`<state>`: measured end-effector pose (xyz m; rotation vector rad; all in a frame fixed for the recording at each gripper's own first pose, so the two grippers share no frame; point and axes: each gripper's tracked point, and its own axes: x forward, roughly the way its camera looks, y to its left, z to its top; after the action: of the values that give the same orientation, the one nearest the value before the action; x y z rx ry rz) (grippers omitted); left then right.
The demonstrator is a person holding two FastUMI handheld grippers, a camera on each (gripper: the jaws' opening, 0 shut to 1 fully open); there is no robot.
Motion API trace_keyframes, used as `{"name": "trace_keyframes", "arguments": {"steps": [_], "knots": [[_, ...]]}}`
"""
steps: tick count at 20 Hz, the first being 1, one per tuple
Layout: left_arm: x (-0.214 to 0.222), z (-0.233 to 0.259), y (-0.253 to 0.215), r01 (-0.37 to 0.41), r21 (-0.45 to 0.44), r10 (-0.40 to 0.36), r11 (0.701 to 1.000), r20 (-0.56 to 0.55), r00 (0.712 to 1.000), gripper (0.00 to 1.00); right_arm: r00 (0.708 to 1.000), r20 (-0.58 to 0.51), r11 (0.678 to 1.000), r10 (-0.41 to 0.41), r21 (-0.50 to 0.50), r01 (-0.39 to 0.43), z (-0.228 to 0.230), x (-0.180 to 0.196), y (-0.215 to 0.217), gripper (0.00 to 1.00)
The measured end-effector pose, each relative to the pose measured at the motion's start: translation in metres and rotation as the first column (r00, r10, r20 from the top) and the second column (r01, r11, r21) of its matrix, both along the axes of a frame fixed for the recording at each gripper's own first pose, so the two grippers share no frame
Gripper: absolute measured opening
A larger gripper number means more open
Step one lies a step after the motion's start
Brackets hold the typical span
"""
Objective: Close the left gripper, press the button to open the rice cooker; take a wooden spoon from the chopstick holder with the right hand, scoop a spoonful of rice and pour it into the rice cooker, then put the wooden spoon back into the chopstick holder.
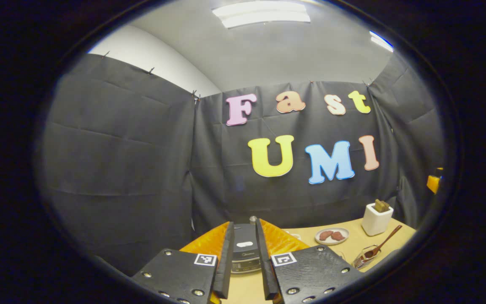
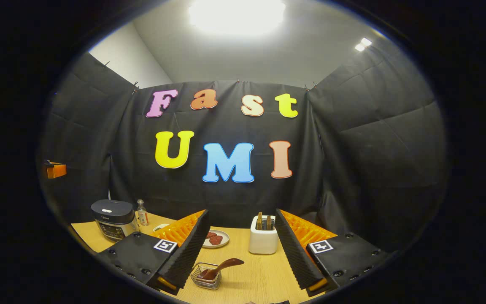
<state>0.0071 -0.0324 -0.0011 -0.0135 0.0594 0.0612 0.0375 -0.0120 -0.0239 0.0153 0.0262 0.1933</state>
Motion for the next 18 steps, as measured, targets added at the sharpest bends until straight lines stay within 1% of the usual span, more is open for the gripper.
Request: {"name": "trace_keyframes", "arguments": {"steps": [1,2,3,4,8,13,18], "knots": [[-0.002,0.002,0.007,-0.02,-0.002,0.02,1.0,-0.001,1.0,0.12,1.0,-0.007,1.0,0.001,0.007,-0.001,-0.001,0.0,-0.001,0.98],[0.001,0.002,0.008,-0.015,-0.004,0.015,1.0,-0.007,1.0,0.05,1.0,-0.011,1.0,0.002,0.016,-0.002,-0.003,-0.001,-0.003,0.98],[0.005,0.004,0.009,-0.03,0.004,0.03,1.0,-0.004,1.0,0.02,1.0,-0.009,1.0,0.0,0.024,0.0,-0.002,-0.003,-0.004,0.97],[0.012,0.004,0.008,-0.015,0.007,0.015,1.0,0.005,1.0,0.0,1.0,-0.006,1.0,-0.002,0.026,0.002,-0.001,-0.005,-0.004,0.97],[0.045,-0.001,0.011,0.045,0.023,-0.044,0.999,-0.009,0.999,0.01,0.999,-0.009,0.999,-0.036,0.012,0.036,-0.001,-0.003,-0.005,0.97],[0.105,-0.034,0.014,0.114,-0.02,-0.115,0.993,-0.06,0.992,0.0,0.994,-0.014,0.994,-0.113,0.004,0.113,0.0,0.004,0.005,0.97],[0.152,-0.081,0.019,0.154,-0.056,-0.16,0.987,-0.121,0.98,0.01,0.983,-0.036,0.983,-0.181,-0.019,0.181,-0.005,0.012,0.014,0.96]]}}
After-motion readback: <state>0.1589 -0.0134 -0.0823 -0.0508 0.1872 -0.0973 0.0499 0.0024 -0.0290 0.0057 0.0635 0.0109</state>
